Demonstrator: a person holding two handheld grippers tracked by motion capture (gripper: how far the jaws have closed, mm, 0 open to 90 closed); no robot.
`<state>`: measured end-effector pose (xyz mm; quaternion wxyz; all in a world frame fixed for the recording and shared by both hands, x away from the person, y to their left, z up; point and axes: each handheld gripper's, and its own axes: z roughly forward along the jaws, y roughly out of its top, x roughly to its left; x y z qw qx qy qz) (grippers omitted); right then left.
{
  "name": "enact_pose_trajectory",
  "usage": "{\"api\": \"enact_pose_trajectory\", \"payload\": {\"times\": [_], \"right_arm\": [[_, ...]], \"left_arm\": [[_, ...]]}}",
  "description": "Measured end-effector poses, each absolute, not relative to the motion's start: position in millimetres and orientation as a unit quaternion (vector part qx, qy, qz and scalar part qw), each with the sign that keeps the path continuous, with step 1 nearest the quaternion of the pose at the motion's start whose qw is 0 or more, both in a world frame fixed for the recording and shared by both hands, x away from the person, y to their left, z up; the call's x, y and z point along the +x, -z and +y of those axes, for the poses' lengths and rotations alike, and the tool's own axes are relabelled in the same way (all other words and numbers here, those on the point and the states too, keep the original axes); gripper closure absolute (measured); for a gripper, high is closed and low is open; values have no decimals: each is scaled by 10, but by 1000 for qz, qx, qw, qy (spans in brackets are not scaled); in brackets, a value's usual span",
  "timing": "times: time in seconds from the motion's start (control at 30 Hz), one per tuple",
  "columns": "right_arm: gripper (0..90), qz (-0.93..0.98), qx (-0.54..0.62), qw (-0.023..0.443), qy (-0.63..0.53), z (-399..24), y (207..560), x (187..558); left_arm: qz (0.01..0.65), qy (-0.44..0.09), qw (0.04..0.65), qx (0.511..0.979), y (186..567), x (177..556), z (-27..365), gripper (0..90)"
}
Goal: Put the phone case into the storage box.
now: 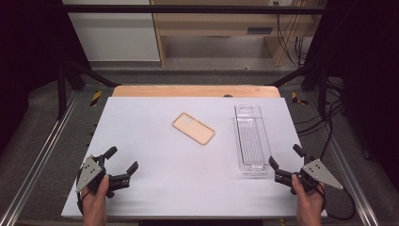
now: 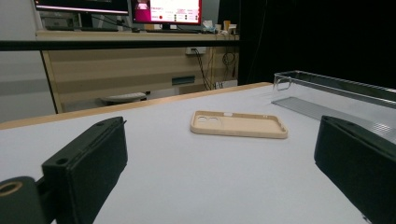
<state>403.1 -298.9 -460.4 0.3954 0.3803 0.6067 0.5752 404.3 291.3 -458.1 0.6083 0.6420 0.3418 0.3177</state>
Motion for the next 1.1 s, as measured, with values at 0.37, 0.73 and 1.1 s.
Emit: {"api": "enact_pose_trajectory", "payload": {"times": [0.37,0.73,1.1], "right_arm": [[30,599,395,418,-558,-2868,4453,3950],[21,626,372,430,-534,-2127,3862,3935],[44,690,365,370,-505,-1061,3566,4615]], "left_arm": [[346,-315,607,643,4591,4038,2906,26],[345,-313,602,648,4602,4022,2890,26],[344,-311,603,649,4599,4026,2895,26]]}}
